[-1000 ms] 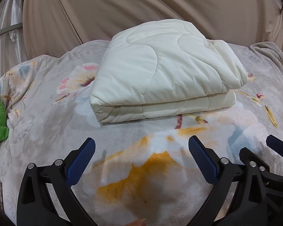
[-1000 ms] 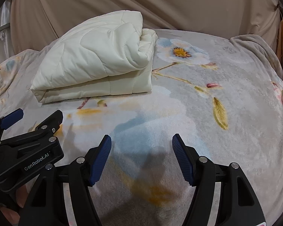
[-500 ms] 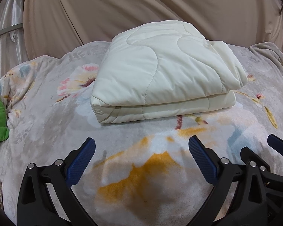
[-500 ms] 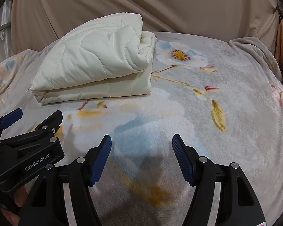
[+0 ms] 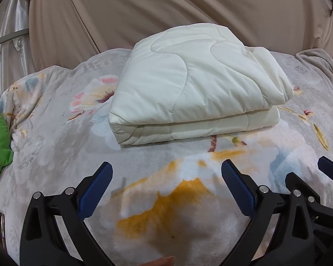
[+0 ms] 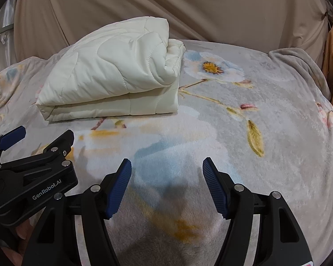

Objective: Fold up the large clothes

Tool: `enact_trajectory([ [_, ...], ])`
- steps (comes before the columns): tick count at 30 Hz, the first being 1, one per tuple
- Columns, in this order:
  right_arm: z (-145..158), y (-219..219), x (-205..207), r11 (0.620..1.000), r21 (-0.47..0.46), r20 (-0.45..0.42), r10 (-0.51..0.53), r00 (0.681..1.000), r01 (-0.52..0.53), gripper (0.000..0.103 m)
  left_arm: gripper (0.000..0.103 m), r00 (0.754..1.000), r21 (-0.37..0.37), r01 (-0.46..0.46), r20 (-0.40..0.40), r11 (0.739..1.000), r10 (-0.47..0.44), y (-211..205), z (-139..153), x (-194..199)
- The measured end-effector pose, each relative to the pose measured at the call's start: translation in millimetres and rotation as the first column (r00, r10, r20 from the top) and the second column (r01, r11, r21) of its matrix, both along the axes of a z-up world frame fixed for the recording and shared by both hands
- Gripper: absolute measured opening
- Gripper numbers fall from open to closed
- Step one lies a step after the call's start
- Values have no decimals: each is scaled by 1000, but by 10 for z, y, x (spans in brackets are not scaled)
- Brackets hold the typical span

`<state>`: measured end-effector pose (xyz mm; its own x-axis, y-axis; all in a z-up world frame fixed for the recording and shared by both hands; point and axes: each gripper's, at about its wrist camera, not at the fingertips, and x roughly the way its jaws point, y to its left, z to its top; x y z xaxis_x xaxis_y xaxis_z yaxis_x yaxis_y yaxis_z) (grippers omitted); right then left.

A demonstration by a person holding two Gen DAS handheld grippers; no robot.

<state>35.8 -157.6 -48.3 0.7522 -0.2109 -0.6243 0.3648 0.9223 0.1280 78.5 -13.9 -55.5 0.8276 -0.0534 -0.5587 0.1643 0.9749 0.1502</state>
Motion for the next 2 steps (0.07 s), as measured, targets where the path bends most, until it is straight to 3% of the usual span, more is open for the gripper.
enact_trajectory([
  [2, -1, -3, 1, 1000, 1, 1, 1, 1000, -1, 65, 96, 1000, 2, 0, 0, 1000, 0, -4, -1, 2],
])
